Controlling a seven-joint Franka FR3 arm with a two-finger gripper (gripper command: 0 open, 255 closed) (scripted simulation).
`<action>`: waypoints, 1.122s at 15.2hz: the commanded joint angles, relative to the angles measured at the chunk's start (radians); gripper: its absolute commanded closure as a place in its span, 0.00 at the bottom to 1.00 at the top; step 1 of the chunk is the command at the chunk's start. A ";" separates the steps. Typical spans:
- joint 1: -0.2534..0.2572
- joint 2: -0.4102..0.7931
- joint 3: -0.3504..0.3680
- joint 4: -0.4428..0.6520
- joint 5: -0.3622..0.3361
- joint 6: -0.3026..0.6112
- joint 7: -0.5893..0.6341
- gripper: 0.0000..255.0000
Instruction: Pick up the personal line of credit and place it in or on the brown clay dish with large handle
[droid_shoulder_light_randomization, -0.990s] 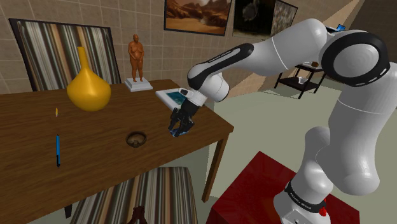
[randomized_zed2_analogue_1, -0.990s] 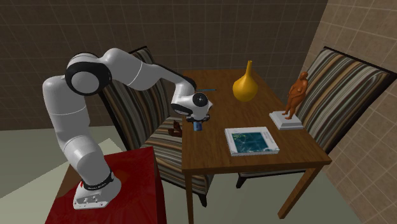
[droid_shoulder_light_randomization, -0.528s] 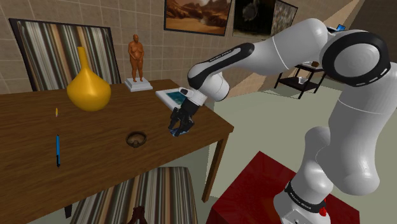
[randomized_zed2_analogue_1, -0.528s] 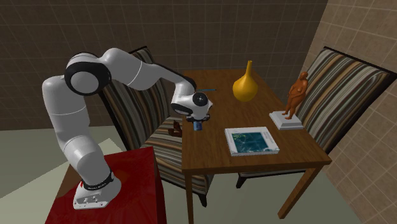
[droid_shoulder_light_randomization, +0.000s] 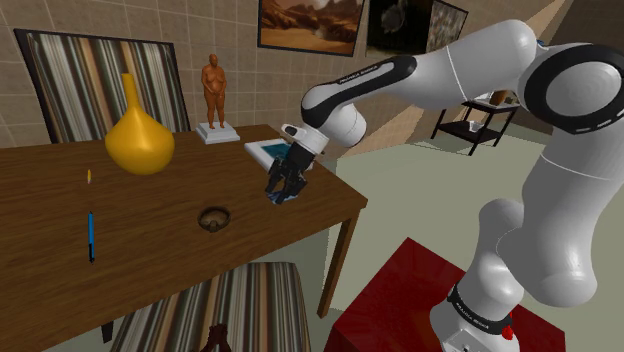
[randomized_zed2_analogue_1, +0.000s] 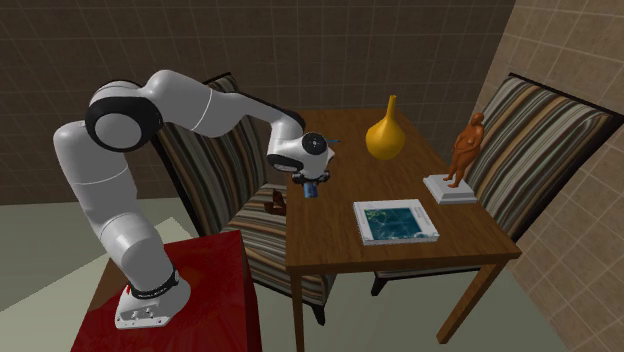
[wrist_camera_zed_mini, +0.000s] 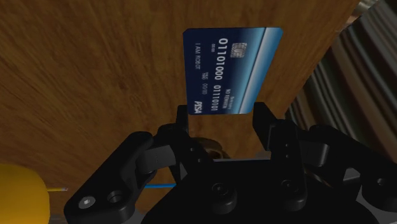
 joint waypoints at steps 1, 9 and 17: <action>0.000 -0.016 -0.003 0.008 -0.023 -0.015 0.024 1.00; 0.002 -0.077 -0.010 0.042 -0.106 -0.073 0.115 1.00; 0.031 -0.060 0.020 0.128 -0.134 -0.095 0.219 1.00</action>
